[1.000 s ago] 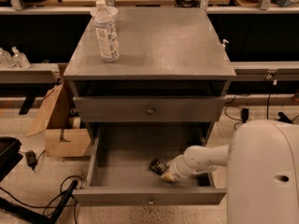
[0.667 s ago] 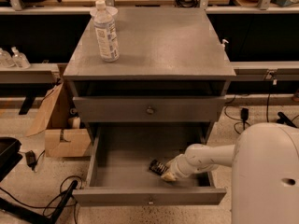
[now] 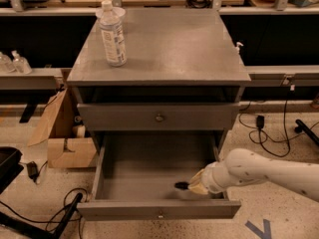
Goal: Pick rxbar chocolate from middle drawer and place on counter
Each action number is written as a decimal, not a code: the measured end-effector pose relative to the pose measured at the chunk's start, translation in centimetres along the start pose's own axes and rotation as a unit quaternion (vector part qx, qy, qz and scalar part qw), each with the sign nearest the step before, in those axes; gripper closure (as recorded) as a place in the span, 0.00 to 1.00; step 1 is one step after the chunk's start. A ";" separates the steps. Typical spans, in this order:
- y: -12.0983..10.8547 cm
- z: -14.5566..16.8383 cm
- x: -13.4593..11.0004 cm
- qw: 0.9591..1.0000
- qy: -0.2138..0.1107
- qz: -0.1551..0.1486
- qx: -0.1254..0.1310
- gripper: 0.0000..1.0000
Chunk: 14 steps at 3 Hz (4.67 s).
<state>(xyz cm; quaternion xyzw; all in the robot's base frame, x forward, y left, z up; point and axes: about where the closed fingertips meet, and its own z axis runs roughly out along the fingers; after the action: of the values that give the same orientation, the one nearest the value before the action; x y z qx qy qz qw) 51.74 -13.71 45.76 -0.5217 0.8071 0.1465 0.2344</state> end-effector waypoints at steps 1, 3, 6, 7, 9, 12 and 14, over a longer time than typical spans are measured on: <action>-0.7 -8.4 -0.3 1.000 -0.008 0.008 0.018 1.00; -4.6 -24.9 -5.2 0.993 -0.020 0.037 0.110 1.00; -4.2 -40.1 -20.8 0.966 -0.056 -0.029 0.253 1.00; -4.2 -40.1 -20.8 0.966 -0.056 -0.029 0.253 1.00; -12.0 -38.3 -27.7 0.971 -0.022 -0.104 0.213 1.00; -23.8 -25.7 -28.4 0.982 -0.033 -0.165 0.087 0.98; -23.8 -26.3 -28.8 0.982 -0.033 -0.165 0.087 0.52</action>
Offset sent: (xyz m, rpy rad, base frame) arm -0.0006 -0.1227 0.2438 -0.0136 -0.1180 -0.1898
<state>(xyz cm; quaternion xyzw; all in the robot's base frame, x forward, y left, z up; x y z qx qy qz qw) 77.46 -13.89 83.49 -0.6200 0.7118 0.0523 0.3259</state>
